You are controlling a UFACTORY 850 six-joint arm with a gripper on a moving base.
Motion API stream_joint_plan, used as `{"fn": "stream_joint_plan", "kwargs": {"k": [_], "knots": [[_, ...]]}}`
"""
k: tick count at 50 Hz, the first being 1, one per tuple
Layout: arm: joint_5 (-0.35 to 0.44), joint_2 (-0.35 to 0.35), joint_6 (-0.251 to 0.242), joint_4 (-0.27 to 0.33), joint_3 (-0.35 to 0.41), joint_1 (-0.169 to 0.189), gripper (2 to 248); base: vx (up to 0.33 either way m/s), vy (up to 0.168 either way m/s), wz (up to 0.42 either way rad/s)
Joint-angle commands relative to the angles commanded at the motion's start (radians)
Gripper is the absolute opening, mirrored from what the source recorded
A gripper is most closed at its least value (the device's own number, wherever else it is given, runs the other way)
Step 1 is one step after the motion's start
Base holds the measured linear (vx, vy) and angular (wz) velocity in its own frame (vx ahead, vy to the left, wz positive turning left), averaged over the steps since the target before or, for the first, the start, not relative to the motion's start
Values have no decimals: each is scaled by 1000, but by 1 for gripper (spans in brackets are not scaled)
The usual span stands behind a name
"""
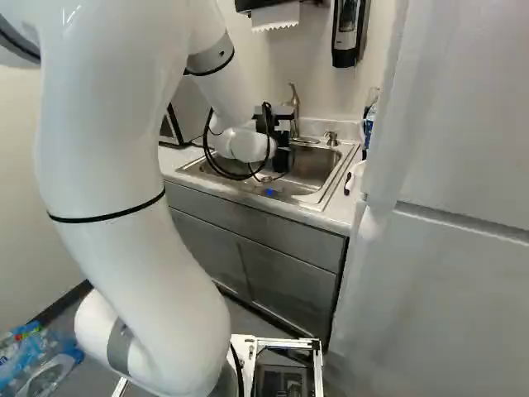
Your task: Rinse the cup and place it in the tray
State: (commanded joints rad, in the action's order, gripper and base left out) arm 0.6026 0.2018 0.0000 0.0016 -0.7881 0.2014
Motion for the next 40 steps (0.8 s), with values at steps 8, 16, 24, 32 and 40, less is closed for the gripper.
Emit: {"fn": "stream_joint_plan", "kwargs": {"k": [8, 16, 24, 32, 40], "knots": [[0, 0, 0, 0, 0, 0, 126, 0, 0, 0], [0, 0, 0, 0, 0, 0, 126, 0, 0, 0], [0, 0, 0, 0, 0, 0, 126, 0, 0, 0], [0, 0, 0, 0, 0, 0, 126, 0, 0, 0], [0, 0, 0, 0, 0, 0, 126, 0, 0, 0]]}}
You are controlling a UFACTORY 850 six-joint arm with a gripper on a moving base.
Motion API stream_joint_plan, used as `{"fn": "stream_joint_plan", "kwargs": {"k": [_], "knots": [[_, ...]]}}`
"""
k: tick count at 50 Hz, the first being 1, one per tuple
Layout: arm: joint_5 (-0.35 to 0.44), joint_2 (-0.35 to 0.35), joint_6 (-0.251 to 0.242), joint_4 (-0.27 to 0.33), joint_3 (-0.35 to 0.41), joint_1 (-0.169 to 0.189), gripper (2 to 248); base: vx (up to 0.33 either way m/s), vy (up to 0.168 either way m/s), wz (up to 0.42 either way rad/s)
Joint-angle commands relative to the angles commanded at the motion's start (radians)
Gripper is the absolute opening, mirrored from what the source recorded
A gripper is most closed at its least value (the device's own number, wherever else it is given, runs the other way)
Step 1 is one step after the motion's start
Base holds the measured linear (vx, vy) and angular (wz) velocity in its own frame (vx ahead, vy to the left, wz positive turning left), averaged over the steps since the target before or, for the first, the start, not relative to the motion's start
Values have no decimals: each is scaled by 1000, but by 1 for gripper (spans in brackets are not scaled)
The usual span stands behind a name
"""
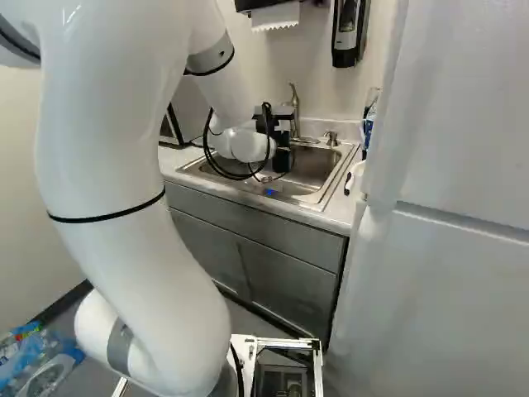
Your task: Rinse the cup and place it in the tray
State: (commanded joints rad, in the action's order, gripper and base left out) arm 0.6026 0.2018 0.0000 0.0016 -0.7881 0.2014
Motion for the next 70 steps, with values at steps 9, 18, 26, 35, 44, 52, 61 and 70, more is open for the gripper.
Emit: {"fn": "stream_joint_plan", "kwargs": {"k": [9, 18, 26, 35, 44, 52, 61, 70], "knots": [[0, 0, 0, 0, 0, 0, 126, 0, 0, 0], [0, 0, 0, 0, 0, 0, 126, 0, 0, 0], [0, 0, 0, 0, 0, 0, 126, 0, 0, 0], [0, 0, 0, 0, 0, 0, 126, 0, 0, 0], [0, 0, 0, 0, 0, 0, 126, 0, 0, 0], [0, 0, 0, 0, 0, 0, 126, 0, 0, 0], [0, 0, 0, 0, 0, 0, 126, 0, 0, 0], [0, 0, 0, 0, 0, 0, 126, 0, 0, 0]]}}
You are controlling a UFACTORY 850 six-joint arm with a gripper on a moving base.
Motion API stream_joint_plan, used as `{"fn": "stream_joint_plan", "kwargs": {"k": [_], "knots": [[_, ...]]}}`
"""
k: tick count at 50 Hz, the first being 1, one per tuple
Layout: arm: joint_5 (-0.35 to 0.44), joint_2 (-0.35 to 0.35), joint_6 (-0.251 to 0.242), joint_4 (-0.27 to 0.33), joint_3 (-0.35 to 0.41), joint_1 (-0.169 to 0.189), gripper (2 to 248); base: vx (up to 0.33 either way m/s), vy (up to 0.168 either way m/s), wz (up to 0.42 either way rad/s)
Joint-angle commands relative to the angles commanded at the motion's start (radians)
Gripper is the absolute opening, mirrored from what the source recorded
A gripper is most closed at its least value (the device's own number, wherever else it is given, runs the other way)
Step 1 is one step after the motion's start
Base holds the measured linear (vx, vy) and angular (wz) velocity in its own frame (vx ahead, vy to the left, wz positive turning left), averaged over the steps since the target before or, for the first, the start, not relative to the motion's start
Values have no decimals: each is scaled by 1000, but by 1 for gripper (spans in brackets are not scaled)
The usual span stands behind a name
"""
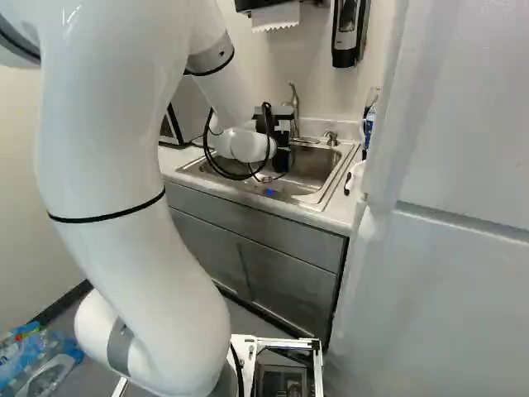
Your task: Rinse the cup and place it in the tray
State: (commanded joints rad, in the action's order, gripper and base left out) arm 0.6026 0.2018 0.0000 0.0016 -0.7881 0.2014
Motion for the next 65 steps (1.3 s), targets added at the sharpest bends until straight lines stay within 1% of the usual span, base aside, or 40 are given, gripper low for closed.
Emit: {"fn": "stream_joint_plan", "kwargs": {"k": [65], "knots": [[0, 0, 0, 0, 0, 0, 126, 0, 0, 0]]}}
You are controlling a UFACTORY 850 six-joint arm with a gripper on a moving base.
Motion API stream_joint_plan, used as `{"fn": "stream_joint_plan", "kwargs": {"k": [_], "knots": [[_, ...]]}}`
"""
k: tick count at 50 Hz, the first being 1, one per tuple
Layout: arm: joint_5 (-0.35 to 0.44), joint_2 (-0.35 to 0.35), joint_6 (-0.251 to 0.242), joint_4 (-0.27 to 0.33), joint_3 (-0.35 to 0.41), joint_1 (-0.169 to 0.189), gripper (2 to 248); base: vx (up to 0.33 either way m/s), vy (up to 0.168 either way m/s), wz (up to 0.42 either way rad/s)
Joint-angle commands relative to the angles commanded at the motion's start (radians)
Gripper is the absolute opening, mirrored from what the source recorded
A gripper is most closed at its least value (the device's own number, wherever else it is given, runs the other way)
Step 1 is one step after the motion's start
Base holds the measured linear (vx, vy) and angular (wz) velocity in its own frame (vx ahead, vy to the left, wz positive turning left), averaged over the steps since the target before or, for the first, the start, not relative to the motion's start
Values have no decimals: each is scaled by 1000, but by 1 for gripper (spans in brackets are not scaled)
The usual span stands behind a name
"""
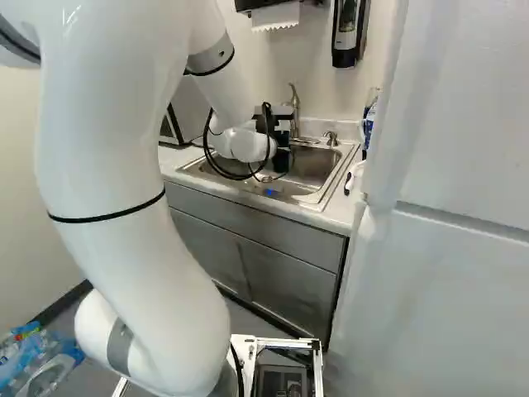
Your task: Rinse the cup and place it in the tray
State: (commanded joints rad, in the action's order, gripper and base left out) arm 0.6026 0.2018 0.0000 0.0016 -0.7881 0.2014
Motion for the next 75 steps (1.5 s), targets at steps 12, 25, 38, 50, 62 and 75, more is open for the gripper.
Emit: {"fn": "stream_joint_plan", "kwargs": {"k": [12, 25, 38, 50, 62, 75], "knots": [[0, 0, 0, 0, 0, 0, 126, 0, 0, 0], [0, 0, 0, 0, 0, 0, 126, 0, 0, 0], [0, 0, 0, 0, 0, 0, 126, 0, 0, 0], [0, 0, 0, 0, 0, 0, 126, 0, 0, 0], [0, 0, 0, 0, 0, 0, 126, 0, 0, 0], [0, 0, 0, 0, 0, 0, 126, 0, 0, 0]]}}
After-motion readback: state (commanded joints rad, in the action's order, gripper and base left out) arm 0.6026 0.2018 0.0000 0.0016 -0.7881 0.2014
